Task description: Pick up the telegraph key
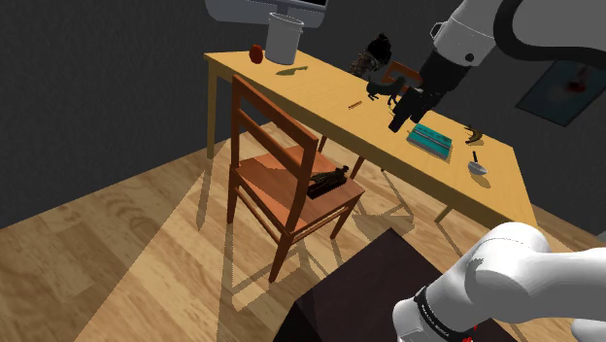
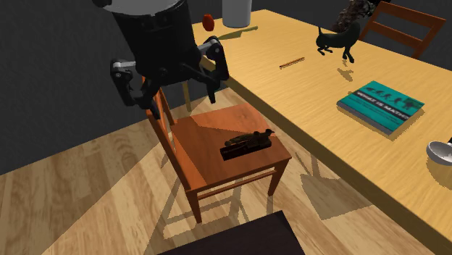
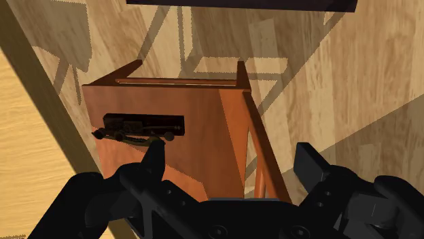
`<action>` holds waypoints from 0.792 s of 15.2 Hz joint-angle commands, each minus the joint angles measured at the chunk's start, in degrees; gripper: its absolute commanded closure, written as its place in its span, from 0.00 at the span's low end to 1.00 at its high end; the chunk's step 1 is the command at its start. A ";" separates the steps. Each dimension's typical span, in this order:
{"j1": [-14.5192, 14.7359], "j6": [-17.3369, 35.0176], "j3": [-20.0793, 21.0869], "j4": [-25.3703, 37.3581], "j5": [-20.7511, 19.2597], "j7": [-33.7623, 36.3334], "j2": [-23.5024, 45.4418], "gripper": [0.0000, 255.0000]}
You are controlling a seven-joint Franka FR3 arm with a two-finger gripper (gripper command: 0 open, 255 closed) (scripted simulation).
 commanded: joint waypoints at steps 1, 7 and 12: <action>0.00 0.00 0.00 0.00 0.00 0.00 0.00 0.00; -1.41 10.93 -2.89 -4.55 -0.68 -0.83 7.12 0.00; -2.50 20.01 -5.23 -6.32 -0.90 -1.68 15.06 0.00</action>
